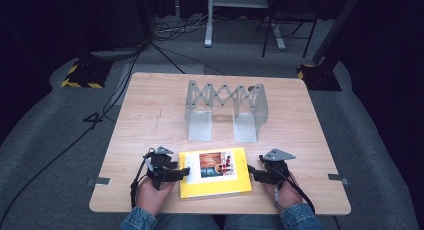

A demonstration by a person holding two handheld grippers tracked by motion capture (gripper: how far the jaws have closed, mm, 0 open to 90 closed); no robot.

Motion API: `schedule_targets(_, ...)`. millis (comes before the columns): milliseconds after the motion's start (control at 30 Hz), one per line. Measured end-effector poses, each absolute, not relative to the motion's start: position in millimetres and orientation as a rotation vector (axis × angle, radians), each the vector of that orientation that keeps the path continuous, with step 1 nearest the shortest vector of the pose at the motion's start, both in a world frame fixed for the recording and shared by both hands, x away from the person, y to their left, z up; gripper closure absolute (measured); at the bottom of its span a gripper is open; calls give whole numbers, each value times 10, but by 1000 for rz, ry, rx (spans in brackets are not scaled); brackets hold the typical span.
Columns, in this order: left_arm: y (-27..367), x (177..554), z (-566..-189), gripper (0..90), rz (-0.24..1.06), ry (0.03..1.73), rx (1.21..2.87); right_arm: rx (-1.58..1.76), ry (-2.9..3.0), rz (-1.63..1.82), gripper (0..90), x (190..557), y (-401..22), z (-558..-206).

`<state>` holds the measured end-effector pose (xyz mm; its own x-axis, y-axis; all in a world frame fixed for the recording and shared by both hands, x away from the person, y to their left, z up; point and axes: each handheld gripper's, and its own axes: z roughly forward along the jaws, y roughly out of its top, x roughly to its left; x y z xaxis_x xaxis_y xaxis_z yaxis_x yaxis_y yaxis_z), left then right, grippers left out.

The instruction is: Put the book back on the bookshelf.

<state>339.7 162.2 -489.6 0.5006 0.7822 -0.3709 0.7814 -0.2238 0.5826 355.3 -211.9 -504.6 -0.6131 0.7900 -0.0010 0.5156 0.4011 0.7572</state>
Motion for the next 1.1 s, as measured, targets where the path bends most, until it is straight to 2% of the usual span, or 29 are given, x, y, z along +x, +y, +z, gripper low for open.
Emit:
schedule_targets(100,1578,3383,-4887,383,30,1298,2008,1128,2302,1057,378,3548,-2114,-5046)
schedule_targets(200,1595,3365,-4860,419,42,1292,1996,1125,2302,1058,391,3544,-2111,-5046)
schedule_targets(267,1594,3327,-4820,459,80,1275,1977,1125,2301,1058,393,3544,-2109,-5046)
schedule_targets(367,1534,3233,-4742,468,191,1219,1994,1123,2301,1057,397,3545,-2107,-5046)
schedule_targets(433,1525,3210,-4728,474,212,1197,1991,1124,2301,1057,397,3544,-2107,-5046)
schedule_targets(500,1552,3186,-4702,478,197,1151,1967,1124,2300,1057,398,3544,-2106,-5046)
schedule_targets(600,1603,3152,-4661,489,58,1053,1847,1127,2297,1056,403,3543,-2104,-5046)
schedule_targets(767,1503,3131,-4680,519,167,1092,1909,1131,2293,1055,409,3541,-2099,-5046)
schedule_targets(833,1532,3154,-4696,618,157,1134,1912,1132,2292,1055,412,3541,-2100,-5046)
schedule_targets(867,1553,3165,-4702,698,145,1143,1912,1133,2291,1055,414,3542,-2101,-5046)
schedule_targets(1100,1545,3124,-4604,852,131,1082,1914,1135,2291,1057,418,3542,-2107,-5045)
